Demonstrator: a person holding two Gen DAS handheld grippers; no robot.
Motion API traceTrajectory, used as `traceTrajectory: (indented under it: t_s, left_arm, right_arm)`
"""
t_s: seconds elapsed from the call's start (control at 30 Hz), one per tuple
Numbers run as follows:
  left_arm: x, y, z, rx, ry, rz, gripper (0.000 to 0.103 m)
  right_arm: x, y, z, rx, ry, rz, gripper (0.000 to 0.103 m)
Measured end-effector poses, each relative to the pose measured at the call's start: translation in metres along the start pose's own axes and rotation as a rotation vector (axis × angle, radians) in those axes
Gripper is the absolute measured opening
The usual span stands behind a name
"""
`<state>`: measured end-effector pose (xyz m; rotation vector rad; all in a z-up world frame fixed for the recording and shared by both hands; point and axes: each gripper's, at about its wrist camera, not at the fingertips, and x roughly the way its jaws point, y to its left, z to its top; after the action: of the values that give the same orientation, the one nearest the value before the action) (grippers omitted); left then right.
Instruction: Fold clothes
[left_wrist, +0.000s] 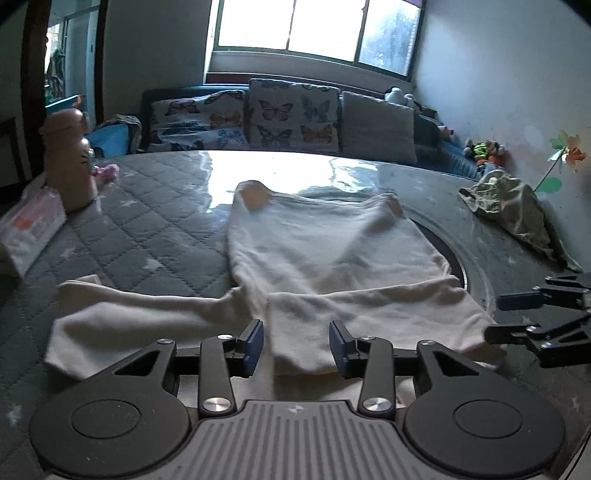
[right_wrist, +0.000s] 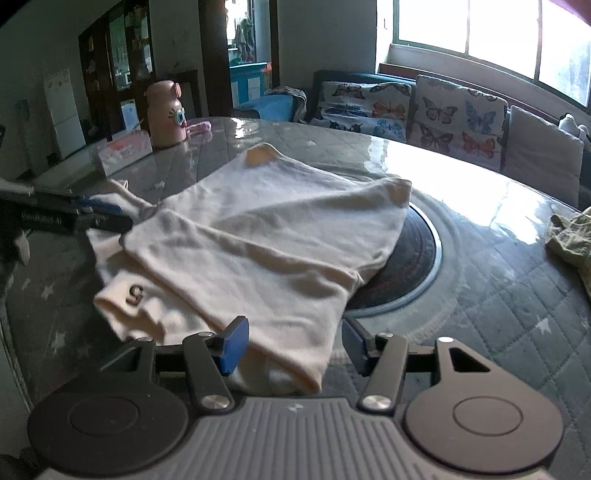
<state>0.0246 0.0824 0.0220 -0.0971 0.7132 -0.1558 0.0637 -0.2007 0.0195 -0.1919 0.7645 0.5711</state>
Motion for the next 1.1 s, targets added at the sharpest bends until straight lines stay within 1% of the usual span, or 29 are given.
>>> traceTrajectory:
  t_s: [0.13,0.23,0.43,0.57,0.63,0.7,0.77,0.8,0.87,0.93,1.0,1.1]
  left_arm:
    - [0.011,-0.003,-0.004,-0.003,0.015,-0.022,0.042]
    - [0.017,-0.003,-0.008,-0.007,0.031,-0.026,0.042]
    - [0.016,0.008,-0.013,-0.031,0.040,-0.005,0.042]
    - [0.008,0.020,-0.015,-0.052,0.025,0.024,0.043]
    - [0.002,0.029,-0.016,-0.070,0.013,0.054,0.044]
    - [-0.004,0.039,-0.017,-0.092,0.000,0.091,0.046]
    - [-0.010,0.051,-0.018,-0.117,-0.014,0.139,0.056]
    - [-0.012,0.056,-0.018,-0.129,-0.023,0.166,0.058]
    - [-0.017,0.068,-0.019,-0.153,-0.040,0.219,0.066]
    - [-0.021,0.079,-0.019,-0.177,-0.058,0.273,0.071]
    - [-0.025,0.090,-0.019,-0.200,-0.076,0.322,0.073]
    - [-0.025,0.105,-0.019,-0.237,-0.089,0.374,0.077]
  right_arm:
    - [0.011,0.001,0.007,0.008,-0.010,0.010,0.052]
    - [0.020,0.002,0.012,0.012,-0.011,0.018,0.051]
    - [0.043,-0.002,0.016,0.023,0.011,0.019,0.051]
    - [0.051,-0.002,0.015,0.023,0.022,0.025,0.052]
    - [0.050,0.000,0.016,0.013,0.023,0.024,0.052]
    - [0.050,0.001,0.017,0.010,0.020,0.025,0.053]
    - [0.050,0.001,0.017,0.013,0.022,0.026,0.054]
    - [0.051,0.001,0.017,0.015,0.023,0.027,0.054]
    - [0.051,0.001,0.017,0.016,0.023,0.029,0.056]
    - [0.050,0.002,0.017,0.014,0.024,0.032,0.058]
    - [0.050,0.004,0.017,0.011,0.024,0.038,0.062]
    - [0.050,0.008,0.016,0.002,0.027,0.045,0.063]
